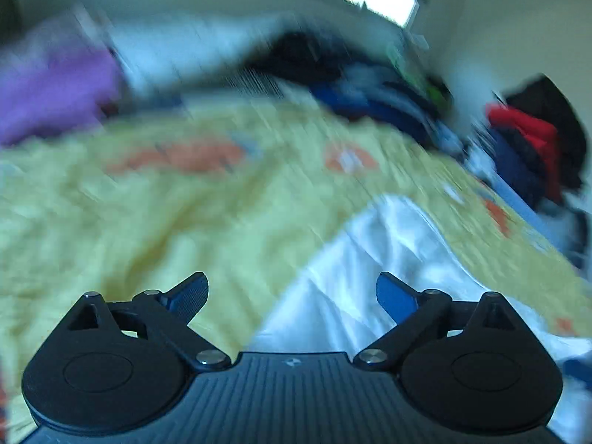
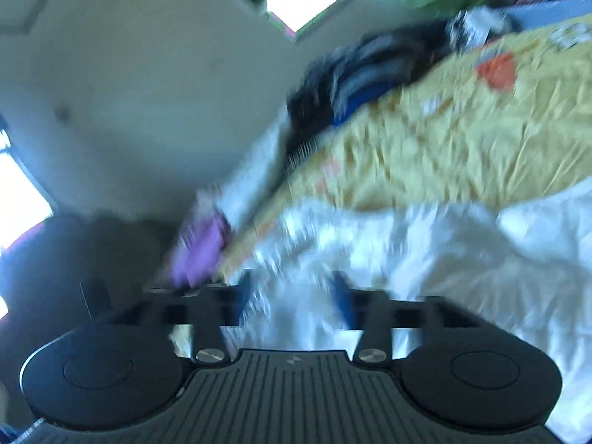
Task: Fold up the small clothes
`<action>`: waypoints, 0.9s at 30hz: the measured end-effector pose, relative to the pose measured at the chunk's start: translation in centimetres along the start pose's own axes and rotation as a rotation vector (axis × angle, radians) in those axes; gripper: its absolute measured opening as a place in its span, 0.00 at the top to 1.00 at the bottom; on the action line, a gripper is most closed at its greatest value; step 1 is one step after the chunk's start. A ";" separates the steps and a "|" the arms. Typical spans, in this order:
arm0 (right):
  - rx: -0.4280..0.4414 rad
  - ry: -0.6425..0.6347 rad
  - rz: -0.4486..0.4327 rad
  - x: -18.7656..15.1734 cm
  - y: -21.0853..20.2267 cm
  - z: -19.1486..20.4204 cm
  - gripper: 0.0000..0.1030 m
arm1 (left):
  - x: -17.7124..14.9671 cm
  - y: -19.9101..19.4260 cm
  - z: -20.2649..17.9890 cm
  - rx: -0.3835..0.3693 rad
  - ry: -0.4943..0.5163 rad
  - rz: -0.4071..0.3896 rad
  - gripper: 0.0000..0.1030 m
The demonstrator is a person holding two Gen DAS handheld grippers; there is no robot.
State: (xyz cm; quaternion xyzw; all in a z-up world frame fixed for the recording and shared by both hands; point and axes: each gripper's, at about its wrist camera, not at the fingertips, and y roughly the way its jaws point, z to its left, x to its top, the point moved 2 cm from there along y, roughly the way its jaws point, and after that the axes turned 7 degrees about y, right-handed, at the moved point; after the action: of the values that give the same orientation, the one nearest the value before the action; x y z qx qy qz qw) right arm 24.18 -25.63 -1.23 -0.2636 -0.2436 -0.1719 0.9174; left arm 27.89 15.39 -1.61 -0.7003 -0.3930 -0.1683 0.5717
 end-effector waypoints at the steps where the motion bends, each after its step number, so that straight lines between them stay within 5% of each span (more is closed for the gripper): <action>1: -0.047 -0.016 0.037 -0.4 1.2 -0.4 0.81 | 0.3 1.2 0.6 -0.056 -0.031 0.046 0.05; 4: -0.145 -0.020 0.104 -1.7 3.7 -2.7 0.96 | 0.3 5.0 1.4 -0.146 -0.052 0.207 0.05; 8: -0.085 0.067 0.106 -2.7 4.5 -5.5 0.97 | 0.0 6.0 0.1 -0.186 0.075 0.185 0.00; 12: -0.028 0.085 0.082 -3.2 4.4 -6.4 0.97 | 0.3 6.5 -0.8 -0.189 0.098 0.210 0.02; 13: -0.010 0.097 0.075 -3.3 4.3 -6.6 0.97 | 0.4 6.4 -1.1 -0.184 0.112 0.214 0.18; 14: 0.002 0.106 0.069 -3.3 4.2 -6.9 0.97 | 0.4 6.5 -1.2 -0.207 0.120 0.228 0.54; 16: 0.017 0.111 0.059 -3.4 4.2 -7.0 0.97 | 0.4 6.2 -1.3 -0.253 0.080 0.264 0.73; 23: 0.038 0.121 0.054 -3.4 4.0 -7.1 0.97 | 1.5 2.5 -6.0 -0.114 0.216 0.195 0.86; 27: 0.047 0.126 0.050 -3.6 3.4 -7.4 0.97 | 2.2 -2.0 -11.0 -0.157 0.303 0.101 0.86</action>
State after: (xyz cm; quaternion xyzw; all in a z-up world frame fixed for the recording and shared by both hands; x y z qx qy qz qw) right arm 25.35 -26.45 -10.05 -0.2366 -0.1827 -0.1593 0.9409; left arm 30.11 5.94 4.44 -0.7283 -0.2524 -0.2730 0.5756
